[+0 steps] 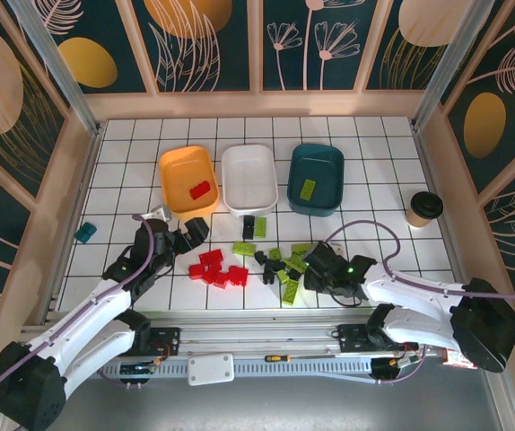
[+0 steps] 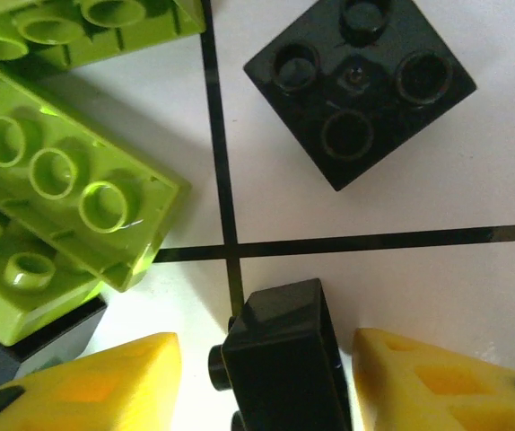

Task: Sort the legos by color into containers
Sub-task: Pick up the lego from the bottom-center of the table.

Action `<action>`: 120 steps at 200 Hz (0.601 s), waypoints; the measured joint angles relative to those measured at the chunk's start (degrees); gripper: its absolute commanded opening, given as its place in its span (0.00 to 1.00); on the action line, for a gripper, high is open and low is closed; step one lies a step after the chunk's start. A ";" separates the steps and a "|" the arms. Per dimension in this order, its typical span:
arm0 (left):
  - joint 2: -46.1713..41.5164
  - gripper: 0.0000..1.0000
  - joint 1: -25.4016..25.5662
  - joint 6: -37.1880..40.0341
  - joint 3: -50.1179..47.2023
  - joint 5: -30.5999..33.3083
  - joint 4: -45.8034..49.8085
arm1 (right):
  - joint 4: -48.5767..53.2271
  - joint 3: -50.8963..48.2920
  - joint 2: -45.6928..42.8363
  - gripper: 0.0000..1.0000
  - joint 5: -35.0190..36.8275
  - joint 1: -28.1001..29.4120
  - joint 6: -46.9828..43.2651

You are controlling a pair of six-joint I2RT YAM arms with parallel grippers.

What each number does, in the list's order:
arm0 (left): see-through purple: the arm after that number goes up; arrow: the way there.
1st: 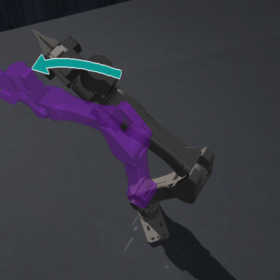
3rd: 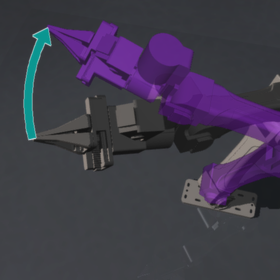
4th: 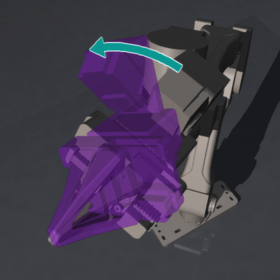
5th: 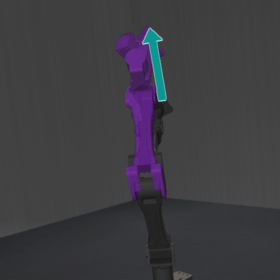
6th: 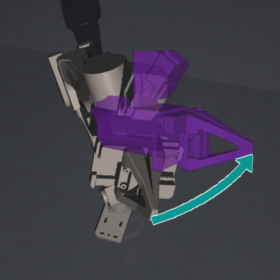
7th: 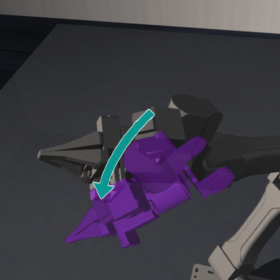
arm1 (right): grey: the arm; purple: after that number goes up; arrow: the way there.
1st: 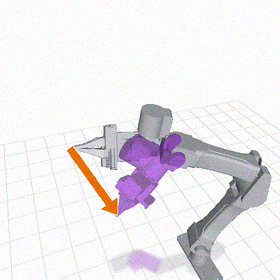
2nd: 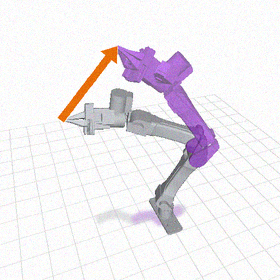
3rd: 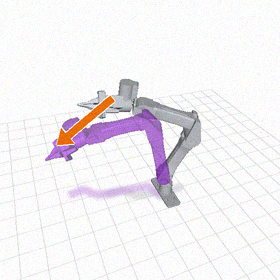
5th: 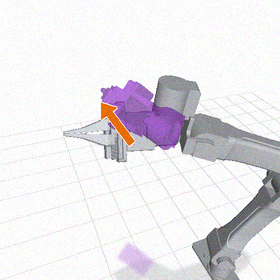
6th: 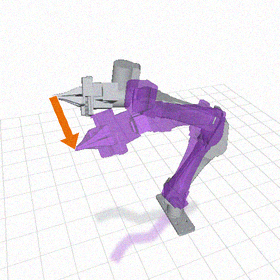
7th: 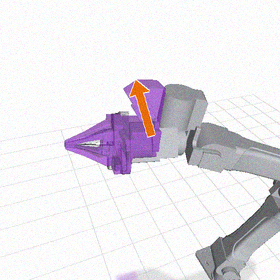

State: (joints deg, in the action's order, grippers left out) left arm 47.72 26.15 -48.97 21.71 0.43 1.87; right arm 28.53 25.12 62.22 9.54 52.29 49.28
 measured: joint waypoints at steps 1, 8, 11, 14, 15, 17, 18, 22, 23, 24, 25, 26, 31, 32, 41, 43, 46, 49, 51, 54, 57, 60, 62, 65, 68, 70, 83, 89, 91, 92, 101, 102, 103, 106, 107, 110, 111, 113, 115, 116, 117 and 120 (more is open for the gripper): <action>0.02 0.99 0.00 0.00 0.00 0.00 0.00 | 0.00 0.00 0.02 0.48 0.02 0.00 0.07; 0.02 0.99 0.00 0.00 0.00 0.00 -0.02 | 0.02 0.00 0.17 0.46 0.13 0.00 0.28; 0.02 0.99 0.00 0.00 0.00 0.00 -0.02 | 0.04 0.00 0.20 0.44 0.26 0.00 0.17; 0.02 0.99 0.00 0.00 0.00 0.00 -0.04 | 0.04 0.00 0.20 0.43 0.39 0.00 0.39; 0.02 0.99 0.00 0.02 0.00 0.00 -0.04 | 0.09 0.00 0.22 0.43 0.46 0.00 0.46; 0.02 0.99 0.00 0.02 0.00 0.00 -0.04 | 0.15 0.00 0.22 0.42 0.50 0.00 0.35; 0.02 0.99 0.00 0.02 0.00 0.00 -0.04 | 0.17 0.00 0.20 0.42 0.55 0.00 0.26; 0.02 0.99 0.00 0.02 0.00 0.00 -0.04 | 0.17 0.00 0.20 0.41 0.57 0.00 0.61; 0.02 0.99 0.00 0.02 0.00 0.00 -0.04 | 0.15 0.00 0.20 0.41 0.57 0.00 0.57; 0.02 0.99 0.00 0.02 0.00 0.00 -0.04 | 0.15 0.00 0.20 0.40 0.57 0.00 0.48; 0.02 0.99 0.00 0.02 0.00 0.00 -0.04 | 0.15 0.00 0.20 0.40 0.61 0.00 0.44; 0.02 0.99 0.00 0.02 0.00 0.00 -0.04 | 0.15 0.00 0.20 0.40 0.66 0.00 0.46; 0.02 0.99 0.00 0.02 0.00 0.00 -0.04 | 0.09 0.00 0.20 0.38 0.70 0.00 0.52; 0.02 0.99 0.00 0.02 0.00 0.00 -0.04 | 0.09 0.00 0.20 0.38 0.72 0.00 0.55; 0.02 0.99 0.00 0.02 0.00 -0.02 -0.07 | 0.04 0.00 0.17 0.35 1.01 0.00 0.79; 0.02 0.99 0.00 0.02 0.00 -0.02 -0.09 | 0.04 0.00 0.17 0.34 0.98 0.00 0.79; 0.02 0.99 0.00 0.02 0.00 -0.04 -0.11 | 0.04 0.00 0.11 0.33 1.05 0.00 0.72; 0.02 0.99 0.00 0.02 0.00 -0.07 -0.13 | 0.04 0.00 0.07 0.32 1.09 0.00 0.87; 0.02 0.99 0.00 0.02 0.00 -0.11 -0.17 | 0.07 0.00 0.00 0.31 1.09 0.00 0.74; 0.02 0.99 0.00 0.02 0.00 -0.20 -0.17 | 0.04 0.00 -0.09 0.30 1.20 0.00 0.85; 0.02 0.99 0.00 0.02 0.00 -0.22 -0.20 | 0.02 0.00 -0.22 0.29 1.16 0.00 0.87; 0.04 0.99 0.00 0.02 0.00 -0.24 -0.22 | 0.02 0.00 -0.35 0.27 1.22 0.00 0.87; 0.07 0.99 0.00 0.02 0.00 -0.26 -0.22 | 0.02 0.00 -0.46 0.26 1.29 0.00 0.98; 0.09 0.99 0.00 0.02 0.00 -0.35 -0.26 | 0.02 0.00 -0.61 0.25 1.38 0.00 0.79; 0.15 0.99 0.00 0.02 0.00 -0.42 -0.31 | 0.02 0.00 -0.76 0.24 1.42 0.00 1.09; 0.20 0.99 0.00 0.02 0.00 -0.44 -0.33 | 0.04 0.00 -0.92 0.23 1.38 0.00 0.92; 0.50 0.99 0.00 0.02 0.00 -0.57 -0.39 | 0.04 0.00 -1.62 0.18 1.60 0.00 0.98; 0.63 0.99 0.00 0.04 0.00 -0.63 -0.39 | 0.07 0.00 -1.97 0.17 1.73 0.00 0.98; 0.68 0.99 0.00 0.04 0.00 -0.63 -0.39 | 0.11 0.00 -2.12 0.16 1.79 0.00 0.85; 0.70 0.99 0.00 0.04 0.00 -0.63 -0.39 | 0.11 0.00 -2.19 0.16 1.84 0.00 0.94; 0.76 0.99 0.00 0.04 0.00 -0.66 -0.39 | 0.24 0.00 -2.91 0.13 2.05 0.02 0.90; 0.76 0.99 0.00 0.04 0.00 -0.66 -0.39 | 0.26 0.00 -2.97 0.13 2.05 0.02 0.85; 0.76 0.99 0.00 0.04 0.00 -0.66 -0.39 | 0.28 0.00 -3.04 0.13 2.05 0.02 0.85; 0.76 0.99 0.00 0.04 0.00 -0.66 -0.37 | 0.39 0.00 -3.34 0.12 2.19 0.02 0.83; 0.76 0.99 0.00 0.04 0.00 -0.66 -0.39 | 0.44 0.00 -3.48 0.12 2.23 0.02 0.83; 0.76 0.99 0.00 0.04 0.00 -0.66 -0.37 | 0.50 0.02 -3.78 0.11 2.25 0.04 0.81; 0.76 0.99 0.00 0.04 0.00 -0.66 -0.39 | 0.52 0.02 -3.85 0.10 2.27 0.04 0.81; 0.76 0.99 0.00 0.04 0.00 -0.66 -0.39 | 0.66 0.07 -4.13 0.10 2.36 0.04 0.79; 0.76 0.99 0.00 0.04 0.00 -0.66 -0.39 | 0.79 0.13 -4.24 0.10 2.40 0.04 0.79; 0.76 0.99 0.00 0.04 0.00 -0.66 -0.39 | 0.94 0.17 -4.39 0.09 2.45 0.04 0.79; 0.76 0.99 0.00 0.04 0.02 -0.66 -0.39 | 0.98 0.22 -4.48 0.09 2.45 0.04 0.79; 0.76 0.99 0.00 0.04 0.00 -0.66 -0.37 | 1.33 0.42 -4.81 0.09 2.49 0.04 0.72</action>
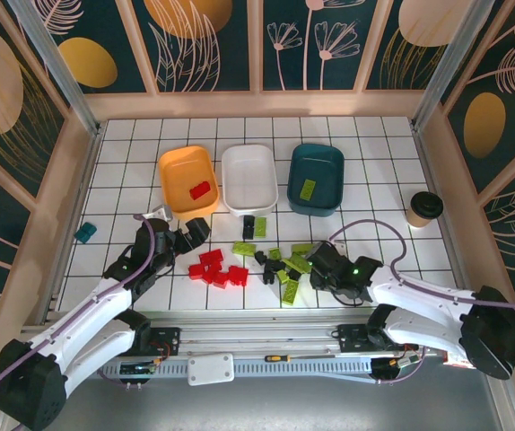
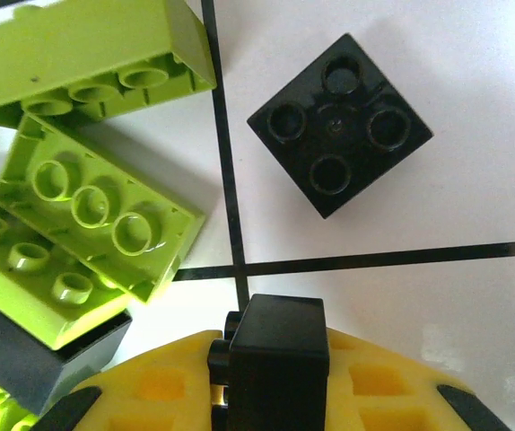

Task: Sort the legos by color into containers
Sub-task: Pick up the lego from the bottom-center of the table, then place the lego in the container.

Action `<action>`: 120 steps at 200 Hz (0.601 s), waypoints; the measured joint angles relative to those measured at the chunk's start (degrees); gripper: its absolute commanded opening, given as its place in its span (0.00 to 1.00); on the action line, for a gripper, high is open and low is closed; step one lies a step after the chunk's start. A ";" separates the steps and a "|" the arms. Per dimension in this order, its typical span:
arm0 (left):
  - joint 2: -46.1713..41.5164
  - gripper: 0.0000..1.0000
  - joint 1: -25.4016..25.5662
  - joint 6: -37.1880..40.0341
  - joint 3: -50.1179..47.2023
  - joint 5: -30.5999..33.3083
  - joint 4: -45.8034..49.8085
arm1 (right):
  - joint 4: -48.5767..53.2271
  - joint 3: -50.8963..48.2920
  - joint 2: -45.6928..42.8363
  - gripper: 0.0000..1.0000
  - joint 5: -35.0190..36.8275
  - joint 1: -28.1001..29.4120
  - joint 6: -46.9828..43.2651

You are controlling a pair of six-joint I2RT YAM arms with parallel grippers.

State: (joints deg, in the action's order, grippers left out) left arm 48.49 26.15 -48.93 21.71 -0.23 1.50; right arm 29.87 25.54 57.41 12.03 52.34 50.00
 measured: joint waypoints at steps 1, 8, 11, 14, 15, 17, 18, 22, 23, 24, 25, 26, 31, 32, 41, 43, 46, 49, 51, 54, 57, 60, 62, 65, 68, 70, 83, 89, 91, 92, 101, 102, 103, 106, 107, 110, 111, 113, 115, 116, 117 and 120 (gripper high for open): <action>0.00 0.99 0.00 0.00 0.02 0.00 -0.02 | 0.04 0.04 -0.07 0.09 0.02 0.00 -0.02; 0.00 0.99 0.00 0.02 0.00 0.00 0.00 | 0.85 0.83 -0.74 0.08 0.17 0.00 -0.17; 0.00 0.99 0.00 0.02 0.00 -0.02 0.00 | 1.09 1.22 -1.01 0.07 0.20 0.00 -0.24; 0.00 0.99 0.00 0.02 0.02 0.00 0.00 | 1.29 1.70 -1.25 0.07 0.26 0.00 -0.46; 0.00 0.99 0.00 0.02 0.02 0.00 0.00 | 1.29 1.84 -1.31 0.07 0.31 0.00 -0.50; 0.00 0.99 0.00 0.02 0.02 0.00 0.00 | 1.49 2.27 -1.46 0.07 0.37 0.00 -0.59; 0.00 0.99 0.00 0.02 0.02 0.00 0.00 | 1.49 2.45 -1.51 0.07 0.39 0.00 -0.63; 0.00 0.99 0.00 0.04 0.02 0.00 0.00 | 1.73 3.32 -1.66 0.07 0.48 0.00 -1.20; 0.00 0.99 0.00 0.04 0.02 0.00 0.00 | 1.84 3.69 -1.68 0.07 0.55 0.00 -1.29; 0.00 0.99 0.00 0.07 0.02 0.00 0.00 | 1.84 3.89 -1.70 0.07 0.57 0.00 -1.31; 0.00 0.99 0.00 0.09 0.02 0.00 0.02 | 1.79 4.13 -1.73 0.07 0.61 0.00 -1.44; 0.00 0.99 0.00 0.11 0.02 0.00 0.02 | 1.86 4.55 -1.75 0.07 0.59 0.00 -1.77; 0.00 0.99 0.00 0.22 0.02 0.02 0.02 | 1.79 5.90 -1.75 0.07 0.70 0.00 -2.29; 0.00 0.99 0.00 0.22 0.02 0.02 0.02 | 1.68 6.16 -1.73 0.07 0.72 -0.02 -2.54; -0.02 0.99 0.00 0.26 0.02 0.02 0.04 | 1.03 9.27 -1.05 0.06 0.44 -0.50 -4.85; -0.02 0.99 0.00 0.28 0.02 0.02 0.04 | 0.66 10.10 -0.83 0.07 0.37 -0.63 -5.07; -0.02 0.99 0.00 0.28 0.02 0.02 0.04 | -0.09 11.23 -0.22 0.07 0.17 -0.94 -6.05; -0.04 0.99 0.00 0.31 0.02 0.04 0.04 | -0.74 12.46 0.52 0.07 -0.13 -1.33 -6.71; -0.07 0.99 0.00 0.35 0.02 0.02 0.04 | -1.38 13.40 0.98 0.07 -0.11 -1.64 -7.21; -0.09 0.99 0.00 0.39 0.02 0.02 0.07 | -2.29 14.71 2.12 0.07 -0.55 -2.16 -8.33; -0.11 0.99 0.00 0.39 0.02 0.02 0.09 | -3.23 15.98 3.10 0.07 -0.92 -2.69 -8.87; -0.13 0.99 0.00 0.42 0.02 0.02 0.09 | -4.22 17.33 4.39 0.07 -1.31 -3.32 -10.08; -0.15 0.99 0.00 0.42 0.02 0.02 0.09 | -4.83 17.99 5.07 0.07 -1.53 -3.61 -10.38; -0.20 0.99 0.00 0.42 0.02 0.02 0.09 | -6.03 19.41 6.40 0.07 -1.75 -4.15 -11.15; -0.24 0.99 0.00 0.42 0.02 0.02 0.11 | -7.06 20.81 8.13 0.07 -2.05 -4.63 -12.22; -0.24 0.99 0.00 0.42 0.02 0.02 0.13 | -7.69 21.90 9.20 0.07 -2.29 -4.96 -12.57; -0.42 0.99 0.00 0.42 0.02 0.02 0.42 | -12.22 28.26 16.98 0.08 -3.61 -6.86 -16.09; -0.46 0.99 0.00 0.42 0.02 0.02 0.61 | -14.12 31.43 21.09 0.08 -4.59 -7.72 -17.55; -0.46 0.99 0.00 0.42 0.02 0.02 0.66 | -14.49 32.28 22.05 0.08 -4.70 -7.93 -17.92; -0.46 0.99 0.00 0.44 0.02 0.02 0.70 | -14.82 32.65 22.56 0.08 -4.72 -8.02 -18.14; -0.52 0.99 0.00 0.44 0.04 0.04 1.27 | -17.07 37.59 28.79 0.09 -6.12 -9.16 -19.82; -0.52 0.99 0.00 0.44 0.04 0.04 1.36 | -17.35 38.38 29.64 0.09 -6.32 -9.31 -20.02; -0.55 0.99 0.00 0.44 0.04 0.04 1.40 | -17.53 38.84 30.10 0.09 -6.38 -9.42 -20.15; -0.57 0.99 0.00 0.44 0.04 0.04 1.68 | -18.36 40.41 32.13 0.09 -6.56 -9.77 -20.81; -0.59 0.99 0.00 0.44 0.04 0.04 1.75 | -18.47 40.85 32.68 0.09 -6.69 -9.84 -20.90; -0.63 0.99 0.00 0.44 0.04 0.07 2.03 | -18.84 42.51 34.51 0.10 -7.08 -10.19 -21.35; -0.63 0.99 0.00 0.44 0.04 0.07 2.05 | -19.19 43.25 35.41 0.10 -7.10 -10.36 -21.57; -0.66 0.99 0.00 0.46 0.04 0.07 2.29 | -19.52 44.02 36.41 0.10 -7.17 -10.54 -21.84; -0.68 0.99 0.00 0.44 0.04 0.09 2.40 | -19.74 45.20 37.77 0.10 -7.48 -10.78 -22.14; -0.72 0.99 0.00 0.44 0.04 0.09 2.58 | -19.80 45.62 38.18 0.10 -7.50 -10.86 -22.32; -0.72 0.99 0.00 0.44 0.07 0.09 2.62 | -19.89 46.03 38.60 0.10 -7.48 -10.93 -22.45; -0.79 0.99 0.00 0.44 0.07 0.11 2.93 | -20.35 47.43 40.37 0.10 -7.50 -11.21 -22.80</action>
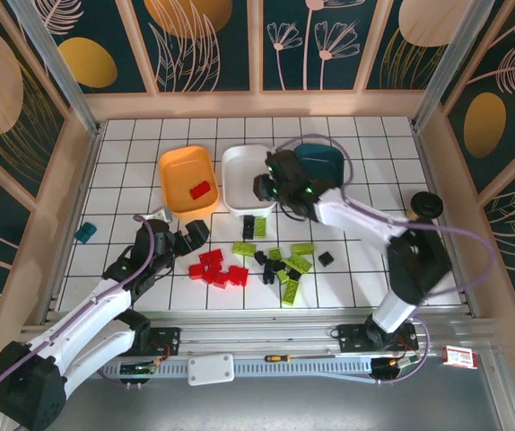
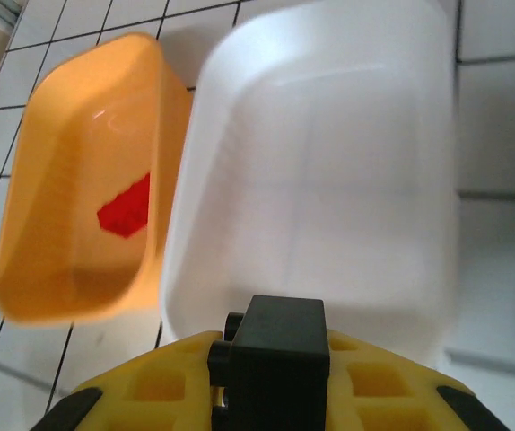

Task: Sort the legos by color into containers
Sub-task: Place the lego in the container, then pick up the lego from the middle-left of the table.

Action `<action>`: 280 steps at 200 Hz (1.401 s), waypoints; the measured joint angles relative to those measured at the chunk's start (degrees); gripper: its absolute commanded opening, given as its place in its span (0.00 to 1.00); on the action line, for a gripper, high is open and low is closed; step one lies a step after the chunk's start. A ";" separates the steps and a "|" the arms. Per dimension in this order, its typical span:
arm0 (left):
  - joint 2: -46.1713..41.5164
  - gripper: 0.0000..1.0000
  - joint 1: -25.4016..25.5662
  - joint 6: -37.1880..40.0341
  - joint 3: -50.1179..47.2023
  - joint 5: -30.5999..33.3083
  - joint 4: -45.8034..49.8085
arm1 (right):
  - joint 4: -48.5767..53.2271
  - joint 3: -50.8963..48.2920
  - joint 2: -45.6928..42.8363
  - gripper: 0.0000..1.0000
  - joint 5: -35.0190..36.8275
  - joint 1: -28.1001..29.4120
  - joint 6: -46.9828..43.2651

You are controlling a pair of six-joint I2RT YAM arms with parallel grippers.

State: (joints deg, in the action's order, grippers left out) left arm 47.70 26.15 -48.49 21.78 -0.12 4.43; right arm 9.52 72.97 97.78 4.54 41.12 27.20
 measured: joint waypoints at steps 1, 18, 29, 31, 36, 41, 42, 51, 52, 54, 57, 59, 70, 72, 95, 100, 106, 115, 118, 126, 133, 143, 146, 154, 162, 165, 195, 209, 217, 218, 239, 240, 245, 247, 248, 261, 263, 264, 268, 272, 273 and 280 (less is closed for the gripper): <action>0.00 0.99 0.00 0.00 0.00 0.00 0.07 | -0.09 0.72 0.87 0.10 -0.15 -0.13 -0.17; -0.42 0.99 0.00 0.00 0.02 0.17 1.25 | -0.72 8.13 9.20 0.13 -0.13 -1.51 -1.97; -0.66 0.99 0.00 0.00 0.07 0.37 2.08 | -0.68 12.41 14.23 0.14 -0.39 -2.27 -2.62; -0.70 0.99 0.00 0.00 0.07 0.35 2.16 | -0.72 12.92 14.82 0.14 -0.28 -2.38 -2.80; -0.70 0.99 0.00 0.00 0.09 0.42 2.47 | -0.66 14.64 16.94 0.15 -0.50 -2.67 -2.97; -0.70 0.99 0.00 0.00 0.09 0.57 2.73 | -0.55 16.26 18.91 0.16 -0.61 -2.93 -3.10; -0.70 0.99 0.00 0.00 0.11 0.55 2.73 | -0.50 16.48 19.17 0.16 -0.59 -2.95 -3.15; -0.68 0.99 0.00 0.00 0.13 0.61 3.39 | -0.31 18.75 21.92 0.19 -0.74 -3.32 -3.34; -0.68 0.99 0.00 0.00 0.13 0.61 3.43 | -0.28 18.91 22.16 0.20 -0.76 -3.34 -3.32; -0.68 0.99 0.00 -0.02 0.13 0.63 3.58 | -0.15 19.47 22.93 0.21 -0.87 -3.43 -3.37; -0.68 0.99 0.00 0.00 0.13 0.66 3.69 | 0.11 20.20 23.71 0.23 -0.98 -3.52 -3.37; -0.68 0.99 0.00 -0.02 0.13 0.66 3.76 | 0.11 20.52 24.11 0.25 -1.01 -3.56 -3.37; -0.68 0.99 0.00 0.00 0.13 0.79 4.24 | 0.76 22.62 26.56 0.35 -1.38 -3.69 -3.39; -0.68 0.99 0.00 0.00 0.15 0.81 4.39 | 0.83 22.95 26.95 0.37 -1.42 -3.69 -3.39; -0.68 0.99 0.00 -0.02 0.17 1.09 5.46 | 1.77 25.07 28.83 0.54 -2.05 -3.63 -3.69; -0.68 0.99 0.00 -0.02 0.17 1.25 5.70 | 1.97 25.14 28.81 0.56 -2.23 -3.63 -3.74; -0.68 0.98 0.00 -0.02 0.20 1.46 6.01 | 1.92 25.20 28.70 0.57 -2.43 -3.63 -4.02; -0.68 0.96 0.00 0.00 0.20 1.79 6.58 | 1.84 25.22 28.48 0.58 -2.60 -3.63 -4.17; -0.68 0.95 0.00 0.02 0.22 1.92 6.78 | 1.86 25.22 28.46 0.58 -2.71 -3.63 -4.24; -0.66 0.92 0.00 0.11 0.33 2.19 7.48 | 1.36 24.50 27.89 0.58 -2.73 -3.63 -4.22; -0.52 0.91 0.00 0.17 0.52 2.36 8.17 | 0.79 23.17 26.93 0.59 -2.75 -3.63 -4.20; -0.31 0.87 0.02 0.22 0.85 2.73 9.29 | -0.26 20.11 24.70 0.59 -2.91 -3.63 -4.13; -0.31 0.86 0.02 0.17 0.90 2.89 9.68 | -0.55 18.97 23.87 0.59 -3.02 -3.63 -4.13; -0.31 0.82 0.20 -0.13 0.94 3.41 10.60 | -1.46 15.65 21.40 0.59 -3.13 -3.61 -3.89; -0.37 0.80 0.52 -0.31 0.94 3.85 11.67 | -2.36 12.17 18.73 0.59 -3.17 -3.52 -3.52; -0.42 0.80 0.66 -0.20 0.94 3.91 12.11 | -2.82 10.91 17.86 0.59 -3.26 -3.52 -3.28; -1.60 0.82 3.19 -1.44 0.11 4.24 14.14 | -7.02 -0.26 9.40 0.59 -3.48 -3.52 -1.53; -1.70 0.81 4.81 -2.03 -0.68 4.15 14.08 | -8.33 -3.91 7.06 0.59 -3.85 -3.52 -0.87; -1.53 0.80 5.66 -2.23 -1.16 3.93 14.01 | -9.05 -5.57 6.12 0.59 -4.13 -3.52 -0.57; -1.51 0.80 5.75 -2.21 -1.18 3.89 14.01 | -9.18 -5.88 5.95 0.59 -4.22 -3.52 -0.44; 0.83 0.79 7.76 -2.45 -1.49 3.67 13.62 | -10.10 -9.09 4.20 0.59 -4.26 -3.52 0.20; 0.94 0.79 7.80 -2.45 -1.46 3.69 13.60 | -10.16 -9.27 4.11 0.59 -4.26 -3.52 0.22; 1.81 0.77 8.13 -2.43 -1.44 3.82 13.62 | -10.32 -9.81 3.82 0.59 -4.26 -3.52 0.35; 2.19 0.76 8.26 -2.45 -1.40 3.89 13.62 | -10.38 -10.08 3.65 0.59 -4.24 -3.52 0.35; 2.34 0.76 8.33 -2.47 -1.40 3.93 13.62 | -10.40 -10.16 3.61 0.59 -4.24 -3.52 0.35; 4.63 0.72 8.92 -2.47 -1.31 4.46 13.64 | -10.99 -11.54 2.60 0.59 -4.24 -3.52 0.42; 4.96 0.72 9.05 -2.45 -1.31 4.50 13.66 | -11.06 -11.76 2.38 0.59 -4.24 -3.52 0.46; 5.05 0.72 9.07 -2.36 -1.31 4.52 13.66 | -11.06 -11.89 2.25 0.59 -4.24 -3.52 0.50; 5.51 0.72 9.22 -2.47 -1.31 4.72 13.66 | -11.06 -12.17 1.90 0.59 -4.24 -3.52 0.57; 5.84 0.72 9.38 -2.40 -1.31 4.74 13.75 | -11.10 -12.48 1.57 0.59 -4.24 -3.52 0.59; 5.88 0.72 9.40 -2.43 -1.31 4.79 13.75 | -11.10 -12.55 1.51 0.59 -4.22 -3.52 0.59; 6.21 0.72 9.68 -2.43 -1.31 5.07 13.77 | -11.08 -13.00 0.85 0.59 -4.17 -3.52 0.59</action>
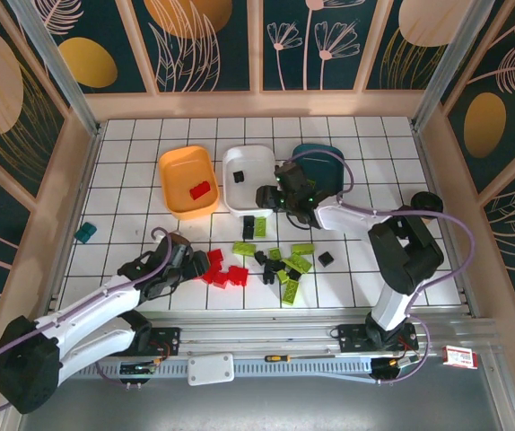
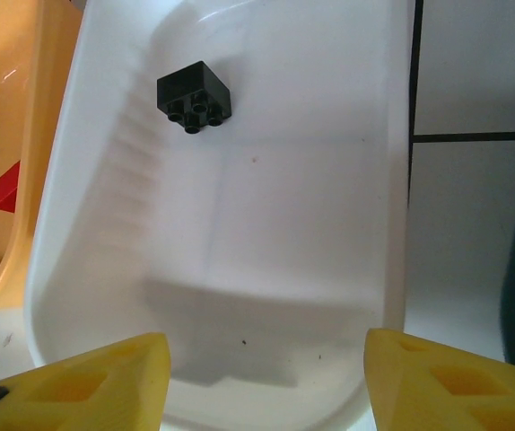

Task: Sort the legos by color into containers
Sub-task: Pick up the lego from the middle-left of the table.

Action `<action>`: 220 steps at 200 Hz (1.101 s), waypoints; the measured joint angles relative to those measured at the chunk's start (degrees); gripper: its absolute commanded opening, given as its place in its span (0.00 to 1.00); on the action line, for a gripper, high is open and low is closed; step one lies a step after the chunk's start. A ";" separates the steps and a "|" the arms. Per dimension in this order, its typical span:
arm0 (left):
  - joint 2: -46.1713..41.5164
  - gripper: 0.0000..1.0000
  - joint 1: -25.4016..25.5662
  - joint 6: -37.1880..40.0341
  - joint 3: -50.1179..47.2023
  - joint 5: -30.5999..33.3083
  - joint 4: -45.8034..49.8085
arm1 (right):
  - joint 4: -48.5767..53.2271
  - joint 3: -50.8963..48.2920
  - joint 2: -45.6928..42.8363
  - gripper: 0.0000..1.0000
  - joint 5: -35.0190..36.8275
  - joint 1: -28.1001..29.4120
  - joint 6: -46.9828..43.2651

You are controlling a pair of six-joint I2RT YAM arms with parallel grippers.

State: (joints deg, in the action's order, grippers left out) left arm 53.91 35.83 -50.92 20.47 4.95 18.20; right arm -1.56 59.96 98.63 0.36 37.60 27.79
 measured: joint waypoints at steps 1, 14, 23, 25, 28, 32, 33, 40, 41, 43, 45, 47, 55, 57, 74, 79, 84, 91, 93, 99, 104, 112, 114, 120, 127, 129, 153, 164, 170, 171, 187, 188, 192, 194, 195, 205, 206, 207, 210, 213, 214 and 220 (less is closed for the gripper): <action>0.02 0.72 0.02 -0.02 0.00 0.00 0.02 | -0.02 -0.07 -0.07 0.59 0.02 0.00 0.00; 0.04 0.74 0.74 -0.04 0.00 0.04 0.02 | -0.02 -0.61 -0.85 0.59 0.17 0.00 0.00; 0.02 0.74 1.49 -0.22 -0.02 0.04 0.00 | -0.04 -0.90 -1.20 0.59 0.22 -0.02 0.00; 0.02 0.74 1.68 -0.24 -0.02 0.04 0.02 | 0.00 -0.90 -1.22 0.59 0.24 -0.02 0.00; 0.02 0.74 1.86 -0.26 -0.02 0.02 0.02 | 0.00 -0.94 -1.27 0.59 0.26 -0.02 0.00; 0.02 0.73 2.27 -0.28 -0.04 0.04 0.02 | -0.07 -0.98 -1.31 0.59 0.33 -0.02 0.00; 0.02 0.73 2.43 -0.31 -0.04 0.02 0.00 | -0.07 -1.01 -1.31 0.59 0.37 -0.02 0.00; 0.00 0.70 3.06 -0.46 -0.13 0.02 -0.11 | -0.09 -1.09 -1.36 0.59 0.55 -0.02 0.00; 0.00 0.70 3.13 -0.50 -0.13 0.02 -0.11 | -0.13 -1.14 -1.38 0.59 0.59 -0.02 0.00; 0.00 0.69 3.28 -0.61 -0.17 -0.02 -0.15 | -0.15 -1.20 -1.40 0.59 0.63 -0.02 0.00; 0.00 0.68 3.45 -0.59 -0.24 -0.02 -0.20 | -0.17 -1.25 -1.40 0.59 0.66 -0.02 0.00; 0.00 0.67 3.56 -0.63 -0.24 0.02 -0.20 | -0.17 -1.29 -1.42 0.59 0.68 -0.02 0.00; 0.17 0.63 3.98 -0.98 -0.44 0.04 -0.26 | -0.22 -1.44 -1.42 0.59 0.79 -0.02 0.00; 0.28 0.61 4.07 -1.03 -0.46 0.00 -0.28 | -0.22 -1.51 -1.42 0.59 0.85 -0.02 0.00; 0.81 0.54 4.31 -1.46 -0.55 0.31 -1.03 | -0.22 -1.77 -1.42 0.59 1.03 -0.02 0.00; 0.87 0.52 4.31 -1.55 -0.57 0.48 -0.92 | -0.24 -1.86 -1.42 0.59 1.05 -0.02 0.00; 0.90 0.50 4.31 -1.79 -0.63 0.63 -0.74 | -0.26 -1.92 -1.46 0.59 1.07 -0.02 0.00; 0.85 0.48 4.31 -1.92 -0.70 0.98 -0.39 | -0.26 -2.03 -1.53 0.59 1.09 -0.02 0.00; 0.83 0.47 4.31 -1.88 -0.72 1.14 -0.31 | -0.26 -2.10 -1.55 0.59 1.07 -0.02 0.00; 0.63 0.45 4.31 -2.01 -0.76 1.40 -0.13 | -0.31 -2.29 -1.75 0.59 1.09 -0.02 0.00; 0.35 0.44 4.31 -2.32 -0.76 1.60 0.00 | -0.31 -2.43 -1.88 0.59 1.11 -0.02 0.00; -0.20 0.44 4.31 -2.32 -0.79 1.84 0.17 | -0.35 -2.73 -2.23 0.59 1.14 -0.02 0.00; -0.35 0.45 4.31 -2.36 -0.79 1.90 0.22 | -0.37 -2.78 -2.29 0.59 1.14 -0.02 0.00; -0.66 0.46 4.31 -2.38 -0.79 2.10 0.22 | -0.37 -2.93 -2.60 0.59 1.25 -0.02 0.00; -0.85 0.46 4.31 -2.38 -0.79 2.36 0.24 | -0.42 -3.10 -3.02 0.59 1.29 -0.02 0.00; -0.85 0.45 4.31 -2.36 -0.79 2.43 0.24 | -0.39 -3.15 -3.10 0.59 1.31 -0.02 0.00; -0.52 0.42 4.31 -2.36 -0.76 3.19 0.57 | -0.50 -3.78 -4.66 0.59 1.62 -0.13 0.00; -0.72 0.41 4.31 -2.34 -0.37 3.74 1.55 | -0.61 -4.24 -5.49 0.59 1.73 -0.13 0.00; -0.92 0.41 4.31 -2.29 0.26 4.35 2.47 | -0.63 -4.61 -6.05 0.59 1.75 -0.13 0.00; -0.94 0.41 4.31 -2.29 0.35 4.39 2.60 | -0.63 -4.72 -6.19 0.59 1.77 -0.13 0.00; -1.51 0.41 4.31 -1.77 3.67 6.25 4.85 | -0.70 -6.03 -7.98 0.59 2.08 -0.15 0.00; -1.55 0.40 4.31 -1.73 4.13 6.47 4.98 | -0.70 -6.10 -8.07 0.59 2.12 -0.15 0.02; -1.53 0.40 4.31 -1.42 5.38 7.02 5.31 | -0.70 -6.54 -8.68 0.59 2.23 -0.17 0.02; -1.53 0.40 4.31 -1.31 5.95 7.26 5.44 | -0.70 -6.67 -8.90 0.59 2.23 -0.17 0.04; -1.51 0.40 4.31 -1.25 6.23 7.41 5.53 | -0.68 -6.80 -9.11 0.59 2.27 -0.17 0.02; -0.72 0.39 4.28 -0.13 10.29 9.11 5.84 | -0.68 -7.67 -10.45 0.59 2.69 -0.22 0.20; -0.61 0.39 4.28 -0.07 10.64 9.25 5.84 | -0.72 -7.72 -10.54 0.59 2.71 -0.24 0.20; -0.44 0.39 4.28 0.07 11.30 9.55 5.86 | -0.76 -7.87 -10.73 0.59 2.71 -0.24 0.22; 0.04 0.39 4.24 0.55 12.70 10.10 5.66 | -0.81 -8.13 -11.19 0.59 2.82 -0.24 0.24; 0.61 0.38 4.09 0.87 13.73 10.47 5.62 | -0.85 -8.44 -11.61 0.59 2.84 -0.24 0.28; 0.92 0.38 4.04 1.07 14.47 10.75 5.55 | -0.87 -8.50 -11.74 0.59 2.84 -0.24 0.31; 2.47 0.38 3.58 1.99 17.05 11.45 5.16 | -1.01 -9.22 -12.68 0.59 2.99 -0.28 0.61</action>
State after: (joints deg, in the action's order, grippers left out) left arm 56.38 39.42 -48.93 37.52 16.40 23.35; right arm -2.57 50.74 85.95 3.36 37.32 28.40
